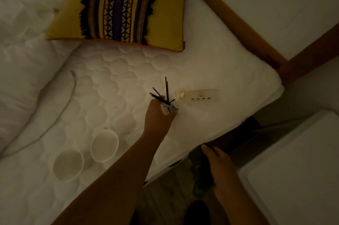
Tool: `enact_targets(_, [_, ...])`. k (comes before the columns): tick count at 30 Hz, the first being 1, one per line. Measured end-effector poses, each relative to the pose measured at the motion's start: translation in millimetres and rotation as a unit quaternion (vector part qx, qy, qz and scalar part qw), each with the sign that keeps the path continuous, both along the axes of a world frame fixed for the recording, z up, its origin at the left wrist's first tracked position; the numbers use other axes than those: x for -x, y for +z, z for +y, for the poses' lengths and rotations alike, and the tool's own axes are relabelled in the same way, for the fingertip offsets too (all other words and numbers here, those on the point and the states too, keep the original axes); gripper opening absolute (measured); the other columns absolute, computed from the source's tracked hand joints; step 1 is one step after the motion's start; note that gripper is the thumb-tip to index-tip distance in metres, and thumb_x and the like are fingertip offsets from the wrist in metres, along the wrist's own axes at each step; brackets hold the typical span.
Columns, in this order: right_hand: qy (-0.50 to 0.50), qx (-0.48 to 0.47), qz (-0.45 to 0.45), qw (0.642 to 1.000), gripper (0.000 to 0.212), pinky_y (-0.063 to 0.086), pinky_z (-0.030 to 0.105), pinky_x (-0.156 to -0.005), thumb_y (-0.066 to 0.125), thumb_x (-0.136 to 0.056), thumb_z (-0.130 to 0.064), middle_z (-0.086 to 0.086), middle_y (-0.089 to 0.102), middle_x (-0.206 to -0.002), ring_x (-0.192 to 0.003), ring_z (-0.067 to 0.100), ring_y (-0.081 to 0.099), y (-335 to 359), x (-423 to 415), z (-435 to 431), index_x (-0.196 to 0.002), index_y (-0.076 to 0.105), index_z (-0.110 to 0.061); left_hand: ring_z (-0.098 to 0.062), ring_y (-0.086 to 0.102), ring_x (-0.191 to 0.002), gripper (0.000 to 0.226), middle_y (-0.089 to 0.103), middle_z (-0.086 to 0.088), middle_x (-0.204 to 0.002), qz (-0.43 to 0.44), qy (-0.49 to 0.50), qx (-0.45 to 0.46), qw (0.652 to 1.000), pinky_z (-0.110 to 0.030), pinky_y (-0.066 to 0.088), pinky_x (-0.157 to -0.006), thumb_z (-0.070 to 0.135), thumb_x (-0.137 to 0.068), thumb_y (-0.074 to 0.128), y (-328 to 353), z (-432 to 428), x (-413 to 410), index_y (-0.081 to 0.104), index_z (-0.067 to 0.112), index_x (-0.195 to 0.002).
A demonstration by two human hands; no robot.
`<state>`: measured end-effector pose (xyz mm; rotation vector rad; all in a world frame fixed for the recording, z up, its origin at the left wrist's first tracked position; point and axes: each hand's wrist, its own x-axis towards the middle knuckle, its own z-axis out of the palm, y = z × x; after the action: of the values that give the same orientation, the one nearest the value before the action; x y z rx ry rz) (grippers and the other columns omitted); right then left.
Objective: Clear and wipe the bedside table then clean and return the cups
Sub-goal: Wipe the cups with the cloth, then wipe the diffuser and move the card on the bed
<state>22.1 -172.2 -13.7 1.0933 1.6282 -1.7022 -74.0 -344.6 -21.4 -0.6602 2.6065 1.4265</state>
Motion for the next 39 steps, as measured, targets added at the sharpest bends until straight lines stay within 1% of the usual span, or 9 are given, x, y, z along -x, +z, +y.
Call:
enact_targets(4, [-0.002,0.027,0.029,0.999,0.039,0.051,0.051,-0.097,0.069,-0.084,-0.045,0.004,0.070,-0.115,-0.105,0.028,0.066,-4,2,8,-0.119,0.065,-0.029,-0.020,0.065,-0.099,0.034,0.064,-0.002,-0.110,0.012,0.104,-0.097,0.990,-0.034,0.058,-0.081,0.015,-0.078,0.075,-16,14,16,0.061,0.018,-0.109])
enact_targets(9, [0.013,0.018,0.131,0.991,0.020,0.054,0.037,-0.088,0.067,-0.085,-0.040,-0.003,0.067,-0.112,-0.101,0.015,0.064,13,19,7,-0.104,0.063,-0.037,0.017,0.061,-0.072,0.017,0.064,0.011,-0.087,0.031,0.114,-0.085,0.989,0.000,0.044,-0.055,0.020,-0.083,0.074,-1,18,5,0.062,0.026,-0.094])
enact_targets(13, [0.013,-0.006,0.236,0.972,0.030,0.052,0.028,-0.082,0.058,-0.090,-0.037,-0.012,0.062,-0.115,-0.101,0.005,0.060,38,42,-11,-0.120,0.062,-0.031,0.009,0.058,-0.078,0.018,0.063,0.017,-0.090,0.015,0.008,-0.014,1.000,-0.007,0.040,-0.061,0.035,-0.087,0.066,32,27,-15,0.064,0.025,-0.103])
enact_targets(17, [0.009,-0.055,0.296,0.954,0.027,0.052,0.026,-0.088,0.054,-0.096,-0.032,-0.014,0.062,-0.111,-0.099,0.000,0.059,58,59,-38,-0.121,0.061,-0.024,0.001,0.059,-0.086,0.017,0.065,0.010,-0.100,0.018,-0.028,-0.012,0.999,-0.020,0.052,-0.077,0.017,-0.091,0.062,65,38,-35,0.065,0.021,-0.107])
enact_targets(22, [0.069,-0.052,0.243,0.966,0.020,0.054,0.028,-0.072,0.057,-0.092,-0.036,0.000,0.069,-0.092,-0.083,0.013,0.067,72,81,-34,-0.090,0.067,-0.019,0.011,0.058,-0.087,0.017,0.064,0.020,-0.093,0.061,-0.057,0.001,0.997,-0.009,0.044,-0.077,0.020,-0.088,0.066,101,23,-56,0.066,0.027,-0.104])
enact_targets(28, [0.178,-0.041,0.163,0.970,0.029,0.039,0.017,-0.047,0.054,-0.096,-0.025,0.002,0.057,-0.069,-0.060,0.011,0.053,92,111,-32,-0.068,0.056,-0.016,0.012,0.063,-0.082,0.021,0.067,0.027,-0.082,0.091,-0.108,-0.035,0.989,-0.001,0.044,-0.072,0.027,-0.085,0.068,128,23,-76,0.060,0.046,-0.090])
enact_targets(33, [0.054,-0.006,0.220,0.974,0.017,0.058,0.039,-0.076,0.056,-0.092,-0.034,0.007,0.069,-0.091,-0.085,0.024,0.069,98,69,-45,-0.090,0.066,-0.021,0.016,0.060,-0.081,0.012,0.062,0.029,-0.080,0.089,-0.064,-0.001,0.994,-0.005,0.043,-0.068,0.028,-0.089,0.063,126,12,-69,0.059,0.040,-0.091])
enact_targets(37, [-0.067,-0.043,0.323,0.943,0.014,0.057,0.017,-0.065,0.056,-0.091,-0.040,-0.009,0.067,-0.099,-0.090,0.007,0.067,102,16,-69,-0.102,0.064,-0.039,0.017,0.059,-0.079,0.007,0.061,0.028,-0.080,0.105,-0.042,0.010,0.994,0.000,0.043,-0.070,0.031,-0.088,0.063,127,14,-69,0.061,0.037,-0.092])
enact_targets(39, [-0.088,-0.051,0.359,0.928,0.032,0.060,0.026,-0.072,0.053,-0.087,-0.050,-0.013,0.066,-0.108,-0.101,0.007,0.065,102,-3,-78,-0.115,0.062,-0.039,0.016,0.061,-0.082,0.013,0.063,0.028,-0.079,0.116,-0.038,0.008,0.992,0.002,0.043,-0.072,0.030,-0.089,0.064,128,18,-73,0.059,0.043,-0.089])
